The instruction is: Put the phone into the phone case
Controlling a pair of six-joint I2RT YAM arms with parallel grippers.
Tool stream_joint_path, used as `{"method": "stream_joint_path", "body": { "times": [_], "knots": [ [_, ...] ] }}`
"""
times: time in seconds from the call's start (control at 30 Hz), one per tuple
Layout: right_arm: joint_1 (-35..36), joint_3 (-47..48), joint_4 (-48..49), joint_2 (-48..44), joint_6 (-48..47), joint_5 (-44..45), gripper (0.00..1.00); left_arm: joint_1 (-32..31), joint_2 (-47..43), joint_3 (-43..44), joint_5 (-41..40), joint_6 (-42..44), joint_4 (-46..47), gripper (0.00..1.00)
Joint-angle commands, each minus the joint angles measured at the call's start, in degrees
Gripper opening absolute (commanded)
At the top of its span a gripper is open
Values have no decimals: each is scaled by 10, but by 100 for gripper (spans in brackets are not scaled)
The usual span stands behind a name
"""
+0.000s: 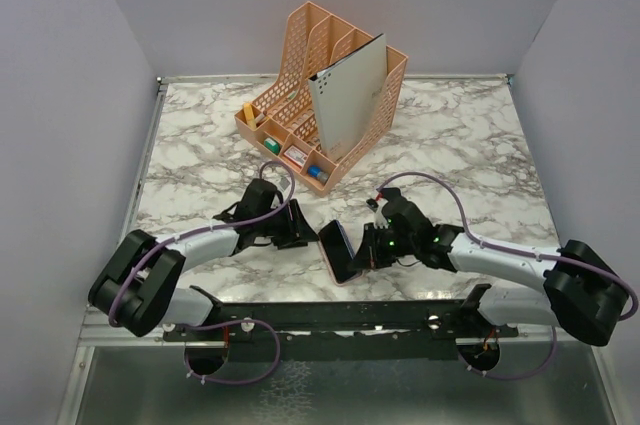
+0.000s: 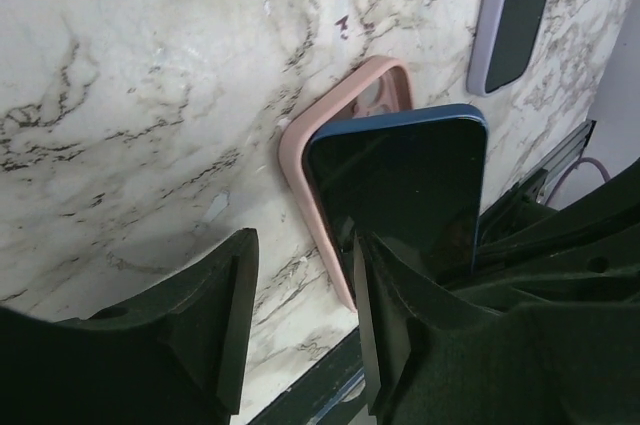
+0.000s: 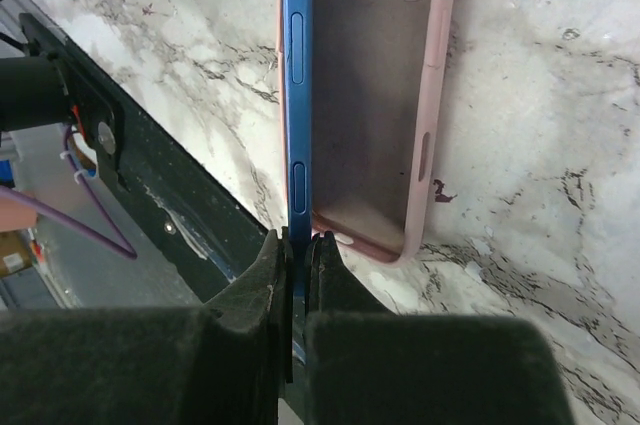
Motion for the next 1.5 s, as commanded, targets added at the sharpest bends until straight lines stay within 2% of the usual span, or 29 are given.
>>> {"method": "stream_joint_path", "body": {
  "times": [0.0,0.37,0.7,0.93,1.17,1.47],
  "knots": [
    [-6,-14,32,26,-1,-49,1,-5,18,-19,27,-8,31,47],
    [-12,-19,55,77,-16,-65,1,-17,55,-36,39,-17,86,48],
    [-12,-15,24,71,-16,-32,9,-33,88,-16,29,-13,90,46],
    [-12,-8,-9,64,-13,-4,20,-52,102,2,2,-1,60,42],
    [-11,22,-60,35,-12,32,39,-61,115,29,-28,25,10,39],
    [-11,64,-112,11,-13,82,41,-67,86,34,-35,19,3,37]
  ]
}}
